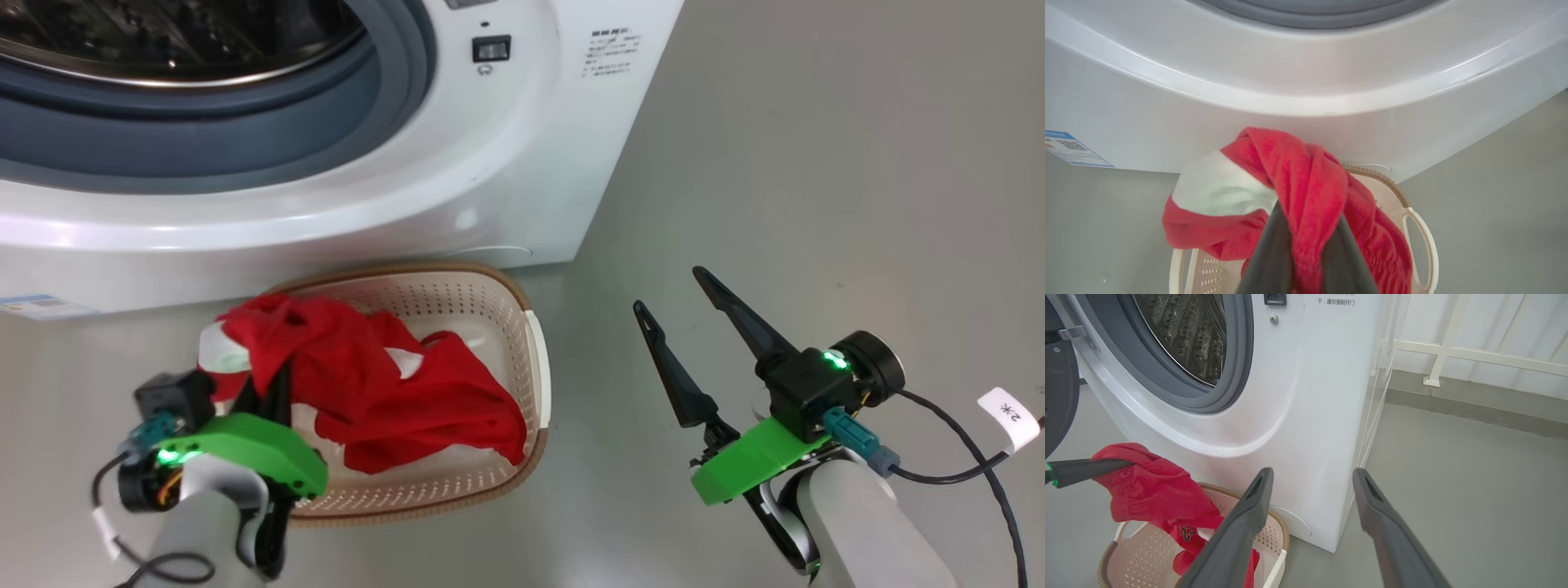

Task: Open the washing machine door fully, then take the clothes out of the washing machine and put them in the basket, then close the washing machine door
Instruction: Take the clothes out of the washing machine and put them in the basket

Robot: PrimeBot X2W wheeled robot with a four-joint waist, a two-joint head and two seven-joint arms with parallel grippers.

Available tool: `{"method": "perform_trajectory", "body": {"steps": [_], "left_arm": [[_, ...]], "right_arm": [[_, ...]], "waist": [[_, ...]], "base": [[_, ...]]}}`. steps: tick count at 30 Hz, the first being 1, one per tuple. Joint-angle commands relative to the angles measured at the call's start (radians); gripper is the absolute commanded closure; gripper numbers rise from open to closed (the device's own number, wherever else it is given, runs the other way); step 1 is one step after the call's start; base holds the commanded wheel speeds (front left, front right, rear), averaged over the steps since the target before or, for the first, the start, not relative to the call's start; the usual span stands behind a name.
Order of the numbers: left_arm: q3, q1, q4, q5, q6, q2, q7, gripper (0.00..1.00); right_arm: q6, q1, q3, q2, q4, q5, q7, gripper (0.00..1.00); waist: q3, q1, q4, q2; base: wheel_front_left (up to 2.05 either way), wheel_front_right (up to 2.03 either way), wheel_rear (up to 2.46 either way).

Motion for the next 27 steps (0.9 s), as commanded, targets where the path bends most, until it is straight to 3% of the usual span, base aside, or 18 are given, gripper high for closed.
{"method": "perform_trajectory", "body": {"steps": [1,20,21,22,23,27], "left_arm": [[-0.002,-0.030,0.020,-0.016,-0.006,0.031,-0.012,1.00],[-0.211,-0.150,0.312,-0.159,-0.006,0.097,-0.004,1.00],[-0.219,-0.152,0.318,-0.163,-0.006,0.098,-0.005,0.62],[-0.226,-0.153,0.323,-0.166,-0.006,0.098,-0.006,0.13],[-0.232,-0.155,0.326,-0.169,-0.006,0.097,-0.007,0.00],[-0.262,-0.157,0.313,-0.170,-0.006,0.094,-0.011,0.00]], "right_arm": [[0.006,-0.013,0.028,0.004,-0.022,-0.003,-0.006,0.00],[0.006,-0.038,0.055,0.004,-0.026,0.028,-0.006,0.00],[0.006,-0.038,0.054,0.004,-0.025,0.029,-0.006,0.00],[0.006,-0.038,0.053,0.004,-0.023,0.029,-0.006,0.00],[0.006,-0.037,0.051,0.004,-0.021,0.029,-0.006,0.00],[0.006,-0.034,0.043,0.004,-0.010,0.027,-0.006,0.00]], "waist": [[0.022,0.0000,-0.014,-0.0001],[0.094,0.0000,-0.086,-0.0001],[0.093,0.0000,-0.086,-0.0001],[0.092,0.0000,-0.085,-0.0001],[0.089,0.0000,-0.083,-0.0001],[0.071,0.0000,-0.069,-0.0001]], "base": [[0.00,0.00,0.00],[0.00,0.00,0.00],[0.00,0.00,0.00],[0.00,0.00,0.00],[0.00,0.00,0.00],[0.00,0.00,0.00]]}}
